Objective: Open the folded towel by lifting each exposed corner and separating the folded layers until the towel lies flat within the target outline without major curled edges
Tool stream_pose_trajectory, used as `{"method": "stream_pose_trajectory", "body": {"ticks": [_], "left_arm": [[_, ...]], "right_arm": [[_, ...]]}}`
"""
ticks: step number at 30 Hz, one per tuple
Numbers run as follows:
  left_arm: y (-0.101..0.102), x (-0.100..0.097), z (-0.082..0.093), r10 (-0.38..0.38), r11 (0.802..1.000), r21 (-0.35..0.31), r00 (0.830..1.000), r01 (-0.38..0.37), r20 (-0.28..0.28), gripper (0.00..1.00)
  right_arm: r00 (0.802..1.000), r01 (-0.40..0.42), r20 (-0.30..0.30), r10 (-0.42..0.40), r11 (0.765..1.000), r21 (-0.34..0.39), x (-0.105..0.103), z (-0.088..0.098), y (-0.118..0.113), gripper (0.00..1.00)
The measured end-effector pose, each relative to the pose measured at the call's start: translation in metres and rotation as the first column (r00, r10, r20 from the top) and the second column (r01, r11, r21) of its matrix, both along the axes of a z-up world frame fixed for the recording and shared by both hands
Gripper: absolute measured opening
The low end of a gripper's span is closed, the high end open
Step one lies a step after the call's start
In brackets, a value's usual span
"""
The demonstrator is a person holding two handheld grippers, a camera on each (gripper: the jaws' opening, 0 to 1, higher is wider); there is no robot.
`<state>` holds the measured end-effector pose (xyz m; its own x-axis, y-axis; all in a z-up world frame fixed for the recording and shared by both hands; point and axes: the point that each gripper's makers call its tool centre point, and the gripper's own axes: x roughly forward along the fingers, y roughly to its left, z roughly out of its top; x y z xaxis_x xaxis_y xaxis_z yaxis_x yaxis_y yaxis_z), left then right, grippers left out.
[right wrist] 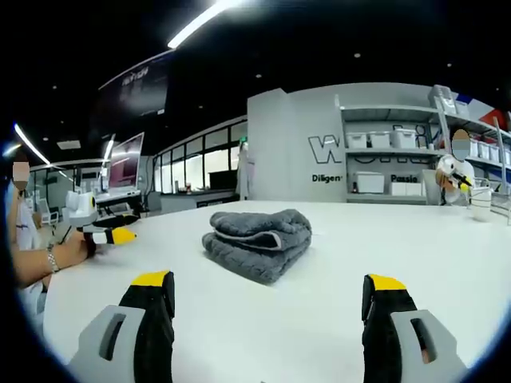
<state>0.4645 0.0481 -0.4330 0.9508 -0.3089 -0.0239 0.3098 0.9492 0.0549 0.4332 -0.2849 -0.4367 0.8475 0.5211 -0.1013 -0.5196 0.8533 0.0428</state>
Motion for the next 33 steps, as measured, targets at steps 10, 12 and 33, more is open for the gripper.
{"method": "stream_pose_trajectory", "body": {"ticks": [10,12,33], "left_arm": [[-0.0001,0.0003,0.0004,0.0,1.0,0.001,1.0,0.0,0.003,0.99],[-0.0002,0.0004,0.0004,-0.001,1.0,0.001,1.0,0.001,0.003,0.99],[-0.0012,0.0025,0.0009,-0.005,1.0,0.011,1.0,0.005,0.003,0.99]], "right_arm": [[1.0,-0.002,-0.002,0.002,1.0,-0.002,0.0028,0.0005,-0.0009,0.99],[1.0,-0.002,-0.002,0.002,1.0,-0.004,0.0033,0.0005,-0.001,0.99],[1.0,-0.013,-0.001,0.013,1.0,-0.014,0.0095,0.0025,-0.0008,0.99]]}}
